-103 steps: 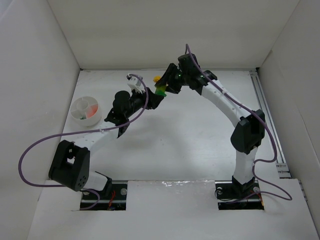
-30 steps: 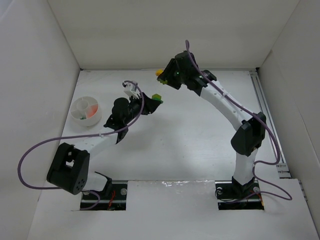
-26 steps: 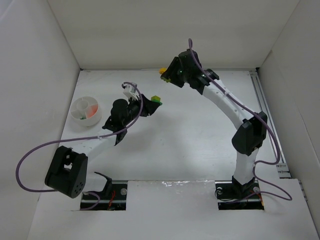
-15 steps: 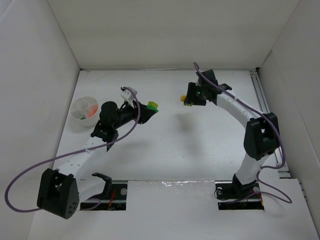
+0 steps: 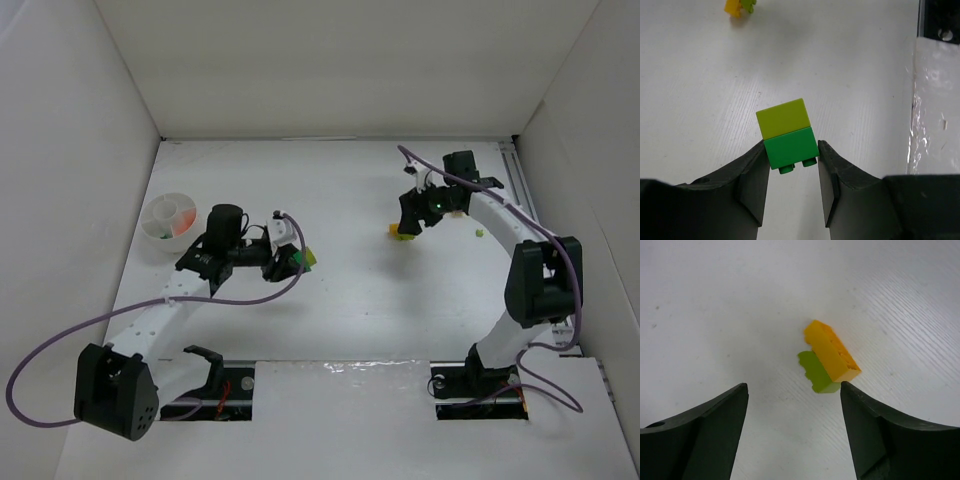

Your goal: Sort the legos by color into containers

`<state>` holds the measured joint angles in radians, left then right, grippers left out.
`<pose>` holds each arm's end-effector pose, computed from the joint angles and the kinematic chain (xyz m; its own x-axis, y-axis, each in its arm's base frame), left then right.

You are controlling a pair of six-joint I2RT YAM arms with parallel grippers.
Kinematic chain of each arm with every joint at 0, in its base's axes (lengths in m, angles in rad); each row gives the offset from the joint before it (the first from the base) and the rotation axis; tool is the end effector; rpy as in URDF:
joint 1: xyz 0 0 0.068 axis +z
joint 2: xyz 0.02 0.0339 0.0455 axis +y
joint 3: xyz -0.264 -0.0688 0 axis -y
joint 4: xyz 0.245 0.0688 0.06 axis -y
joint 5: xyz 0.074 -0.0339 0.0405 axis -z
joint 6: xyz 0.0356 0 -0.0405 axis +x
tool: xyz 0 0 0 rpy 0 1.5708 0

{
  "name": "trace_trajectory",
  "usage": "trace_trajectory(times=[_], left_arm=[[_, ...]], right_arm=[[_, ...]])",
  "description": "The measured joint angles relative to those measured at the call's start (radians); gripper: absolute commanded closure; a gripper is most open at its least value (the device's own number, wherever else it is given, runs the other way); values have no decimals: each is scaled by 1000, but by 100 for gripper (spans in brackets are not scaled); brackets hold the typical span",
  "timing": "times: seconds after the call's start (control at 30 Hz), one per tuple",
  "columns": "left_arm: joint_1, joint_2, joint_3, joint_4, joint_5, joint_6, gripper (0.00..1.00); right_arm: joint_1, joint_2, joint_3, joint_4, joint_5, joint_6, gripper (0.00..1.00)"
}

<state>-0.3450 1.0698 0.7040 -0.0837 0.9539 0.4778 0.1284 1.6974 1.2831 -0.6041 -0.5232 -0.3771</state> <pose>0.2054 -0.1047 0.2723 0.0448 0.2666 -0.9628 0.9757 0.1952 0.0994 0.3516 0.0633 0.2424 -0.6484 -0.4053 -0.6445 -0.6558 0.7274 0.2022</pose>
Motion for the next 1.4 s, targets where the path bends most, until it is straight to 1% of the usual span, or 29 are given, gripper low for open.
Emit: trace_trajectory(times=[0.13,0.27,0.37,0.4,0.47,0.6,0.7,0.83,1.07,1.2,1.23,1.33,1.4], left_arm=[[0,10,19,-109,32,163,100],[0,14,21,-171,55,271,100],[0,23,30,-191,71,318,100],[-1,28,34,-193,76,330,100],[-1,36,42,-198,86,345,100],[-6,55,51,-196,106,356,100],[-23,61,52,-193,115,351,100],[-42,61,52,-174,130,328,100],[-42,61,52,-97,146,258,100],[-42,61,52,-56,153,224,100],[-42,61,52,-47,154,217,100],[-42,61,52,-20,157,193,100],[-42,61,52,-3,158,182,100]], right_arm=[[-6,-81,-31,-51,-149,-188,20],[14,-151,-11,-114,-320,-325,20],[85,-146,40,-158,-426,-373,19],[121,-144,52,-165,-452,-383,19],[203,-139,68,-172,-490,-394,15],[353,-127,71,-154,-518,-379,15],[425,-114,71,-119,-523,-354,17],[467,-85,84,-90,-520,-327,18],[513,-58,114,-22,-503,-277,19],[533,-45,130,-6,-498,-253,22],[537,-41,134,-3,-498,-250,25],[545,-33,141,10,-494,-243,30],[547,-32,141,14,-492,-240,38]])
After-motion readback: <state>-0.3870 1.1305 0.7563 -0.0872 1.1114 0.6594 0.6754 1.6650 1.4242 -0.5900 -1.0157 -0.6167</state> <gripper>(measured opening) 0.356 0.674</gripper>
